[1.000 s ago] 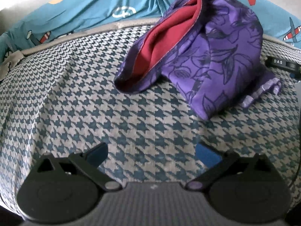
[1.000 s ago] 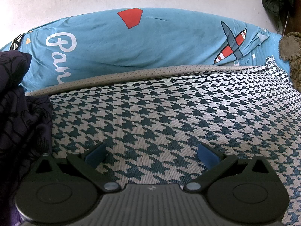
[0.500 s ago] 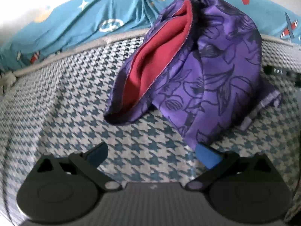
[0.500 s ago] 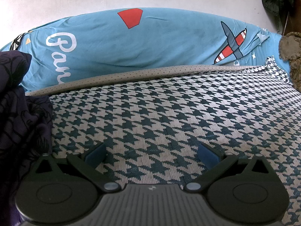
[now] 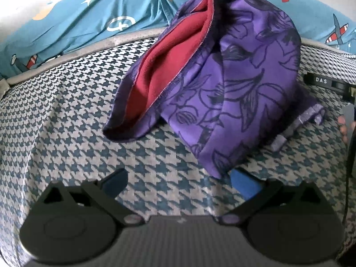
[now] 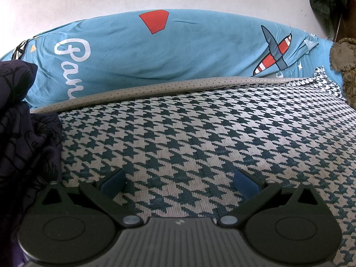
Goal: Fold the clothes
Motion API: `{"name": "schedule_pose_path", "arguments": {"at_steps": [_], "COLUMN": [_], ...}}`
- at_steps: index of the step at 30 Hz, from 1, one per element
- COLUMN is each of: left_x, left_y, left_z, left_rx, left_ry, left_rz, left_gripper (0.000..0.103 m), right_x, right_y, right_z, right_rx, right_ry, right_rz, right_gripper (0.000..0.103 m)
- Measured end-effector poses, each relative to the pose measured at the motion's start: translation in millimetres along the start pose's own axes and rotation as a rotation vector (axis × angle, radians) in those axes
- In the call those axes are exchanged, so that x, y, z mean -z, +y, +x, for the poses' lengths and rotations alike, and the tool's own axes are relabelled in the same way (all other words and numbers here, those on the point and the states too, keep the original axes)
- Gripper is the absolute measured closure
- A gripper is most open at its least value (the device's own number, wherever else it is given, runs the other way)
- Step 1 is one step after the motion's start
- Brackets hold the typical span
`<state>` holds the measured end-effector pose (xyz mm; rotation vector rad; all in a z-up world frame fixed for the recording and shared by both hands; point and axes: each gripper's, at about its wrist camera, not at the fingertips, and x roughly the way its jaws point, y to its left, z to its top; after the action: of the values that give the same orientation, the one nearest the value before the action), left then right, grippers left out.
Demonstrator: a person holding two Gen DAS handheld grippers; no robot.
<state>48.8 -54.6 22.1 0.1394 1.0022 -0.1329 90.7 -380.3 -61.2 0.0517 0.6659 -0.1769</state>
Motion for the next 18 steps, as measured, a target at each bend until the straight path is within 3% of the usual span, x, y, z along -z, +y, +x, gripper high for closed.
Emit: {"name": "schedule_pose_path", "arguments": {"at_steps": [18], "left_x": [-0.1], "left_y": [-2.8], "left_z": [-2.9], "left_rx": [0.015], "left_ry": [-0.014], "left_rz": [-0.010], "left_gripper": [0.000], "right_x": [5.3], "right_y": [13.1], "right_z": [-33.2], "right_rx": [0.022], "right_ry": [0.205], "right_rz": [-0.010], "right_gripper": [0.000]}}
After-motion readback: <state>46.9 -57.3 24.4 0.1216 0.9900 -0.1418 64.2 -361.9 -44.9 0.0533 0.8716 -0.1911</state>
